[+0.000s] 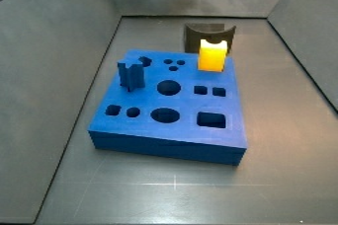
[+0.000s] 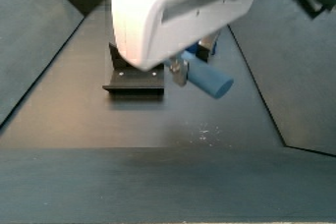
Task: Pick up the oval object. Move up. Place the oval object on the fixture. Regrasp the oval object. Move to above the board. Insert the oval object.
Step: Place the oval object on the fixture.
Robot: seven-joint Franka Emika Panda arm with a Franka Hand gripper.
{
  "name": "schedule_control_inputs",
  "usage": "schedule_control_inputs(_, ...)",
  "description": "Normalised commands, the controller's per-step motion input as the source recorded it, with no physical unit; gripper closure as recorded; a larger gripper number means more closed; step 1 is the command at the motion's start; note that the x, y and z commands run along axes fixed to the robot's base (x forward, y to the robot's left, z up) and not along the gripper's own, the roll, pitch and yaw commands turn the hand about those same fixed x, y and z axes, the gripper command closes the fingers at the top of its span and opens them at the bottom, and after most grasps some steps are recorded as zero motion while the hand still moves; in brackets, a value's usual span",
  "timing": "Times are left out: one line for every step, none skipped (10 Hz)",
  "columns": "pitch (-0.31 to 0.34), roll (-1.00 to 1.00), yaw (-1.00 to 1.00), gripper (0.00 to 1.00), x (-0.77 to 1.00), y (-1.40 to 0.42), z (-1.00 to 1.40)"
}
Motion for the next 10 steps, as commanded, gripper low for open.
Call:
schedule_control_inputs(0.097, 0.09, 0.02, 1.0, -0.03, -0.01, 0.87)
schedule_control_inputs(0.093, 0.09, 0.03, 1.0, -0.02, -0.01, 0.74)
schedule_control_inputs(0.098, 0.09, 0.02, 1.0, -0.02, -0.01, 0.6)
schedule_control_inputs(0.107, 0.09, 0.03, 1.0, -0.01, -0.01, 0.42)
schedule_control_inputs(0.111, 0.08, 0.03, 1.0, 0.0, -0.01, 0.28)
schedule_control_inputs(-0.006, 0.0, -1.0, 1.0, 0.14, -1.0, 0.18)
schedule_control_inputs(-0.009, 0.0, -1.0, 1.0, 0.15, -1.0, 0.16)
schedule_control_inputs(-0.012, 0.0, -1.0, 1.0, 0.14, -1.0, 0.16)
schedule_control_inputs(-0.016, 0.01, -1.0, 1.0, 0.12, -1.0, 0.17)
schedule_control_inputs(-0.021, 0.02, -1.0, 1.0, 0.11, -1.0, 0.17)
